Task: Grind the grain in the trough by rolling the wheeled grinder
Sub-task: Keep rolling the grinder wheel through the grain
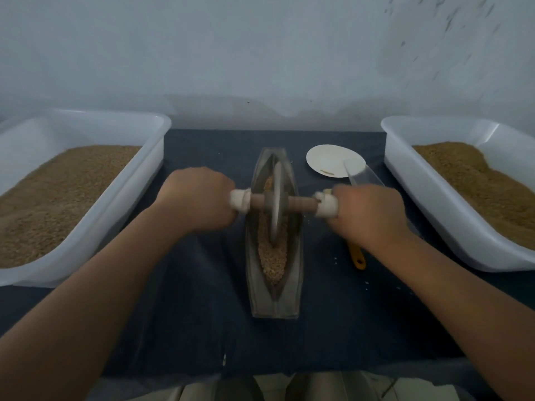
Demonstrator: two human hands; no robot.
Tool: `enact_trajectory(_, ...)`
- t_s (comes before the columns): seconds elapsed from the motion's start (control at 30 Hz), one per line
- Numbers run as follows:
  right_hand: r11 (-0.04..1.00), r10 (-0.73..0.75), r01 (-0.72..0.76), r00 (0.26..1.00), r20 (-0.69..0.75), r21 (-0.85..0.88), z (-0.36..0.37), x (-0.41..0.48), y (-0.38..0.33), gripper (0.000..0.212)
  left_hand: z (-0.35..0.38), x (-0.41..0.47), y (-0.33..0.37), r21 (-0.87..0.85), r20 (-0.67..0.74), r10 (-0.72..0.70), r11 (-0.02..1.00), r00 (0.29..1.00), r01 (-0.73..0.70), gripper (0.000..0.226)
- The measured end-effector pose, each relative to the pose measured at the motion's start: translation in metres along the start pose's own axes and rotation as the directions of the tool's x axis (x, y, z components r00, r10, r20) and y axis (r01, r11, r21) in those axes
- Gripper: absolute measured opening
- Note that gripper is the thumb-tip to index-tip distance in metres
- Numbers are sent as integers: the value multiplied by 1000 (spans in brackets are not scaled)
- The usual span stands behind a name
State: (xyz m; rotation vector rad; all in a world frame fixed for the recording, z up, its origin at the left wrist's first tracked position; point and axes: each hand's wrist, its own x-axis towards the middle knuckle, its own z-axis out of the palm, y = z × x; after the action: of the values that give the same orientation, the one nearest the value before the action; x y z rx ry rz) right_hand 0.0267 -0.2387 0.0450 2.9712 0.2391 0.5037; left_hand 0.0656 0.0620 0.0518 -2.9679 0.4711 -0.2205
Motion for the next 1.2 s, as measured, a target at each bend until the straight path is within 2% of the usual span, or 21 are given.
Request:
enact_trajectory(0.1, 998, 63, -63, 998, 31, -12, 2, 46, -6, 16, 0, 34, -1, -44, 4, -113, 993, 994, 113, 22)
enact_trajectory(0.17, 998, 68, -68, 996, 52, -10, -1, 60, -6, 11, 2, 38, -1, -67, 4, -132, 989, 991, 132, 22)
enact_trajectory(0.27, 1000, 21, -21, 995, 92, -5, -4, 43, -1, 22, 5, 14, -2, -97, 10, -82, 992, 997, 82, 25)
enact_trajectory(0.37, 995, -96, 94, 994, 55, 32, -10, 1, 8, 34, 9, -26, -3, -88, 36, -7, 996, 999, 11, 27)
enact_trajectory(0.47, 989, -138, 134, 988, 66, 60, -12, -21, 12, 46, 10, -42, -3, -51, -9, 25, 998, 1000, -25, 25)
enact_trajectory(0.53, 993, -114, 111, 992, 61, 39, -7, -12, 9, 42, 9, -33, -1, -35, -32, 5, 999, 999, -6, 26)
enact_trajectory(0.63, 1000, 5, -5, 1000, 31, -11, 5, 23, 2, 25, 6, 3, 2, -66, -36, -96, 993, 995, 93, 23)
enact_trajectory(0.73, 995, 98, -100, 992, 81, 16, 5, 52, -5, 19, 1, 29, 0, -119, 9, -142, 983, 990, 142, 24)
enact_trajectory(0.87, 1000, 18, -20, 992, 124, 16, -6, 28, 1, 27, 0, 4, -2, -101, 43, -42, 994, 998, 46, 24)
enact_trajectory(1.0, 992, -101, 96, 993, 54, 83, -10, -22, 10, 44, 4, -40, -4, -71, 16, 49, 996, 999, -48, 24)
enact_trajectory(1.1, 994, -69, 70, 998, -7, 80, -1, -18, 8, 45, 0, -26, -3, -39, 7, 61, 997, 998, -61, 24)
enact_trajectory(1.2, 998, 43, -44, 999, 27, 36, 11, 16, 2, 30, -4, 17, -1, 19, -32, -2, 1000, 999, 3, 24)
